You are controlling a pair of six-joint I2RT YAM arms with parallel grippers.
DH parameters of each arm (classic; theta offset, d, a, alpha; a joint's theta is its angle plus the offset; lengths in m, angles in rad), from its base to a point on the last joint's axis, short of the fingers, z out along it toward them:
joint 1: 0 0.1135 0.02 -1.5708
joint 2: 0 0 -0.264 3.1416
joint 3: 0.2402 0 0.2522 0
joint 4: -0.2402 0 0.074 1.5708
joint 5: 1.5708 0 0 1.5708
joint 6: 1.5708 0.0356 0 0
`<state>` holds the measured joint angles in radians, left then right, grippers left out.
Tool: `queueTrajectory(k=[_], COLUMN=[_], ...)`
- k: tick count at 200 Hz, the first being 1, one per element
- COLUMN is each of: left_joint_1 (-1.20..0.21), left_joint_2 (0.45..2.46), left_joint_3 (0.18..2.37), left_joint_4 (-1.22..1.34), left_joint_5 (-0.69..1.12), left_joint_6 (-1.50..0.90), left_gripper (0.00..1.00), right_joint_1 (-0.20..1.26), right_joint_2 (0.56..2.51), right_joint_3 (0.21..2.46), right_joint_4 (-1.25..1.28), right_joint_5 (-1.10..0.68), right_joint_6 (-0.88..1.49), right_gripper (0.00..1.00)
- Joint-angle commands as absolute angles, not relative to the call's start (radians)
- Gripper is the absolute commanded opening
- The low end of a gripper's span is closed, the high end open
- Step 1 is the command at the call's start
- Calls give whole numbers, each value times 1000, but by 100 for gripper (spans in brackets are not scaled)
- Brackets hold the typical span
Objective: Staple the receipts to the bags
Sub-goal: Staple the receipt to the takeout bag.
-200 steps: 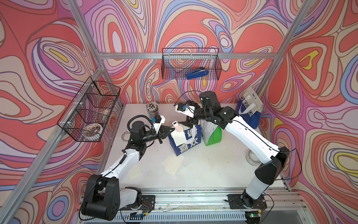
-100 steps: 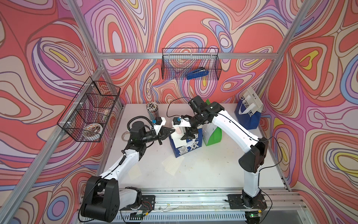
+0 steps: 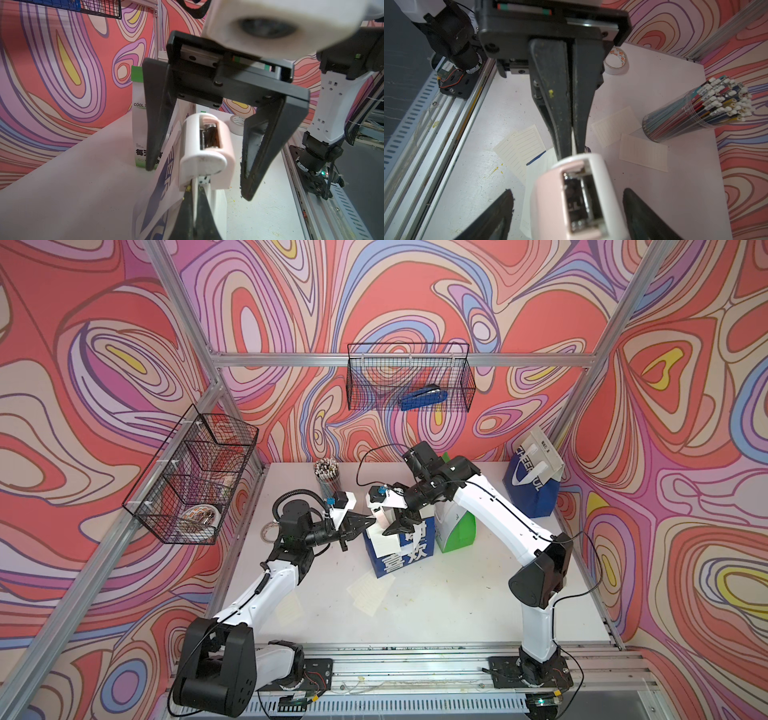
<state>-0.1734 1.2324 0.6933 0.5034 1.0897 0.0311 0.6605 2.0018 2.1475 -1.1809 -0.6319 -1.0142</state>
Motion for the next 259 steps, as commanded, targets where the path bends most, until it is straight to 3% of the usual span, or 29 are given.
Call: queueTrajectory(k=[1, 72, 82, 104, 124, 173, 182, 212, 219, 245, 259], left_joint_1=[-176, -178, -178, -178, -178, -178, -178, -178, -178, -178, -178], left_joint_2=[1195, 1199, 1201, 1201, 1200, 1194, 1193, 1192, 1191, 1186, 1186], left_joint_3=[713, 703, 703, 702, 701, 699, 695, 674, 670, 660, 658], left_joint_4=[563, 615, 619, 622, 625, 633, 636, 683, 689, 708, 712], left_joint_5=[1130, 1131, 1131, 1132, 1131, 1126, 1122, 1078, 1067, 1025, 1004], left_joint_6=[58, 28, 26, 25, 24, 18, 18, -4, -7, -8, -11], left_gripper=[0, 0, 0, 0, 0, 0, 0, 0, 0, 0, 0], right_joint_1=[660, 660, 660, 660, 660, 660, 660, 660, 660, 660, 660], right_joint_2=[2028, 2039, 2044, 2051, 2073, 2072, 2041, 1875, 1829, 1657, 1597], right_joint_3=[2166, 2157, 2158, 2162, 2201, 2212, 2178, 1986, 1924, 1695, 1606], right_joint_4=[-1233, -1221, -1218, -1210, -1241, -1213, -1152, -863, -769, -421, -273], right_joint_5=[-692, -699, -701, -700, -713, -737, -713, -692, -676, -567, -502], right_joint_6=[-1027, -1009, -1009, -989, -1003, -976, -953, -807, -759, -548, -395], right_gripper=[78, 68, 62, 42, 0, 0, 30, 58, 69, 80, 82])
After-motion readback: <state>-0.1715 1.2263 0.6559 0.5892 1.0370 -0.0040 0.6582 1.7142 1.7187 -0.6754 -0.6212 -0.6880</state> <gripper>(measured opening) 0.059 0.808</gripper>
